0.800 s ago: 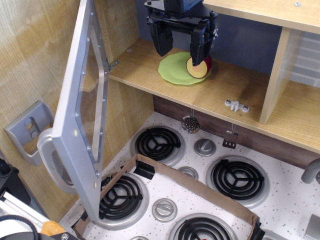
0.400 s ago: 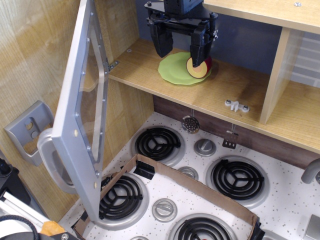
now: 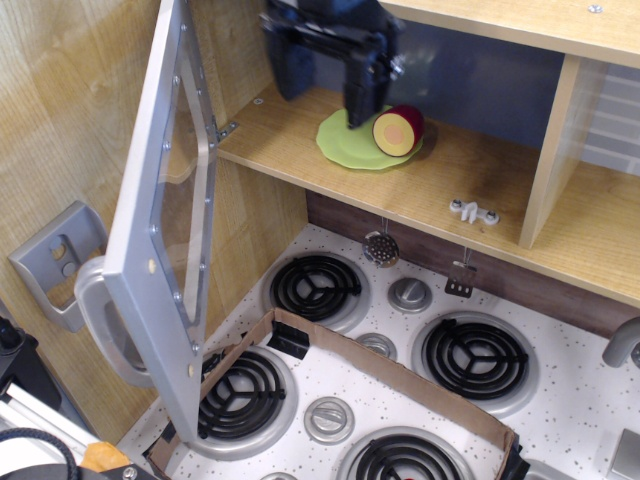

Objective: Close microwave

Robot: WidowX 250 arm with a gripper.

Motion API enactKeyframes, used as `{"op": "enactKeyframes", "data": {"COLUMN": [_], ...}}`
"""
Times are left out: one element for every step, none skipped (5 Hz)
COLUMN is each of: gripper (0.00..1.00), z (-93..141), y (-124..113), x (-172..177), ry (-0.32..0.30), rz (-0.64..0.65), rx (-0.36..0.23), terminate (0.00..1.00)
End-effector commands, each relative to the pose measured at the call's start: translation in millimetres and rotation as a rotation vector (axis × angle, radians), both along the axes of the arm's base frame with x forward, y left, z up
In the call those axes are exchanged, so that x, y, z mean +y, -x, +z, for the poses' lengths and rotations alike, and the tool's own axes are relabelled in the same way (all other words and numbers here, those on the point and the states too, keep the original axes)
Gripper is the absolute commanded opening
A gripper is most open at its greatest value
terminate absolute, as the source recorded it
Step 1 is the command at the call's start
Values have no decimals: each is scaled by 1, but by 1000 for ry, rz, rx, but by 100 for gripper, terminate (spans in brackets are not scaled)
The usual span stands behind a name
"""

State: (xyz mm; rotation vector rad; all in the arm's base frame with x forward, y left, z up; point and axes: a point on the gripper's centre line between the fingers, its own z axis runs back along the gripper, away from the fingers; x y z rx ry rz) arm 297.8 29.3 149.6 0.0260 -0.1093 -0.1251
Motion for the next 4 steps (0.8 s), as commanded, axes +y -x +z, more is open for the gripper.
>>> {"op": "enactKeyframes", "data": {"gripper": [100,100,100,100], "z": [33,44,55,62], "y": [30,43,55,67], "x": [10,16,23,30], "ry": [-106,-186,-230,-260], "rz": [-13,-27,-40,-39], "rx": [-45,16,53,100], "terminate": [0,0,0,0]}}
